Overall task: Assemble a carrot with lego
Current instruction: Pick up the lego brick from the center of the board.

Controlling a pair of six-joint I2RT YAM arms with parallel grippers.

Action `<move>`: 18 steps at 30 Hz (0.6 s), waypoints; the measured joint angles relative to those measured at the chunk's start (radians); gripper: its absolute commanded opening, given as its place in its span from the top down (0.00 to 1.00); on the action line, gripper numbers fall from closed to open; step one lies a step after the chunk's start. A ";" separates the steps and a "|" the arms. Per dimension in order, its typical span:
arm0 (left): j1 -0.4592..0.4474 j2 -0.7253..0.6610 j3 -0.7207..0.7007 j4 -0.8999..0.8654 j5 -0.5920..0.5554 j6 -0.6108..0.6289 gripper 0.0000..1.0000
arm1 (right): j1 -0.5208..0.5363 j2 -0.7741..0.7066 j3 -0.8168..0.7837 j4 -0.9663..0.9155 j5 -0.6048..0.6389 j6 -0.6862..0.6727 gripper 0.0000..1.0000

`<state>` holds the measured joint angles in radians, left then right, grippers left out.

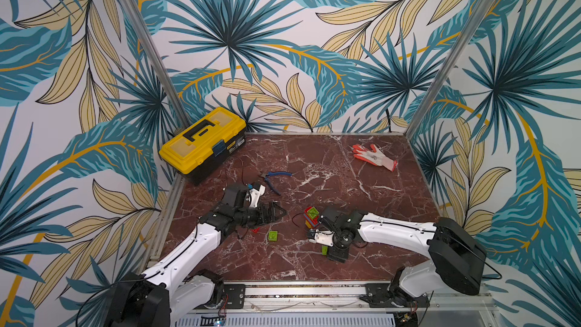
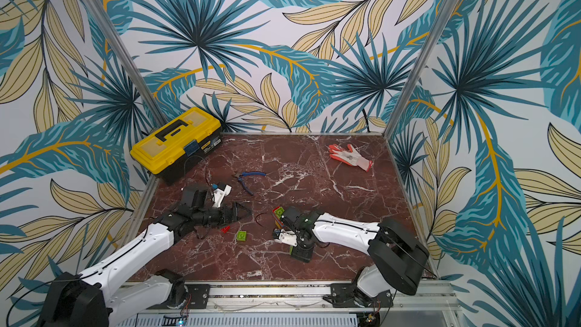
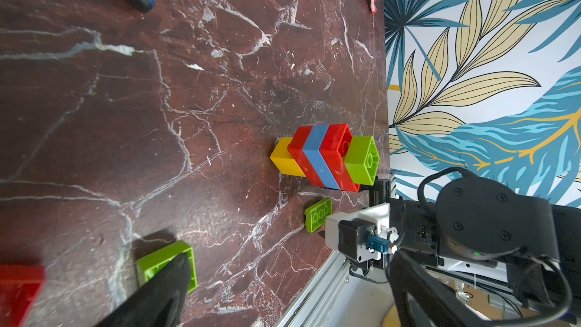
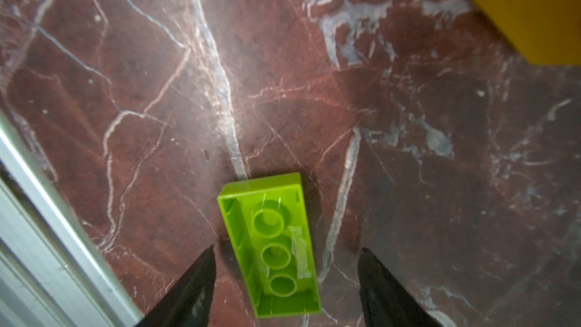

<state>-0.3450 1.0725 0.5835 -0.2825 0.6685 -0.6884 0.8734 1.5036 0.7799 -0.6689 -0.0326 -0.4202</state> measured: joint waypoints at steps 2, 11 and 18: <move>0.002 0.000 0.000 0.000 0.000 0.000 0.01 | 0.000 0.009 0.006 0.007 0.006 -0.001 0.35; 0.006 0.000 0.000 0.000 0.000 0.000 0.01 | 0.000 0.054 0.047 0.002 0.021 -0.006 0.57; 0.008 0.000 0.000 0.000 0.000 0.000 0.01 | 0.003 0.038 0.062 -0.051 -0.015 0.019 0.68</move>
<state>-0.3374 1.0721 0.5835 -0.2829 0.6685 -0.6884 0.8768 1.5414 0.8417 -0.7200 -0.0475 -0.4011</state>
